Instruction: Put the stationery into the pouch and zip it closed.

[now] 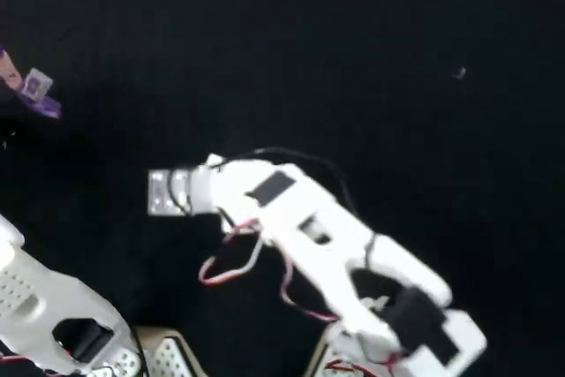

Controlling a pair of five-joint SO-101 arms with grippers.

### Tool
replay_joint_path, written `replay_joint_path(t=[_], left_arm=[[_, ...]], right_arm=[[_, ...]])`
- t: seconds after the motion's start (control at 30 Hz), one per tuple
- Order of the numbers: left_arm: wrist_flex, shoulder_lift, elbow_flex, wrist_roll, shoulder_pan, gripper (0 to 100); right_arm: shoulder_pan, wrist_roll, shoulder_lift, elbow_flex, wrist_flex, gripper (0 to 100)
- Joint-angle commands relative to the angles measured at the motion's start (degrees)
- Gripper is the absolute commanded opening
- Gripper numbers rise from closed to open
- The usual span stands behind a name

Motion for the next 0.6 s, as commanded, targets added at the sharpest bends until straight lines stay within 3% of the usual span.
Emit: replay_joint_path(t=[0.0,0.17,0.33,0.57], left_arm=[[-1.7,-3.3,-1.9,-0.7,-0.5,3],[-1.7,-3.3,-1.9,-0.7,-0.5,3],[-1.7,-3.3,-1.9,-0.7,-0.5,3],[-1.7,-3.3,-1.9,-0.8,-0.2,3]], right_arm=[[-2.1,4.9,4.2,-5.6,-1.1,22.1],[-5.2,9.5,8.6,-9.5,-1.1,22.0],[-5.1,12.7,14.2,-15.4,-1.1,14.9],[-5.0,13.1,25.0,-27.5,8.0,12.9]])
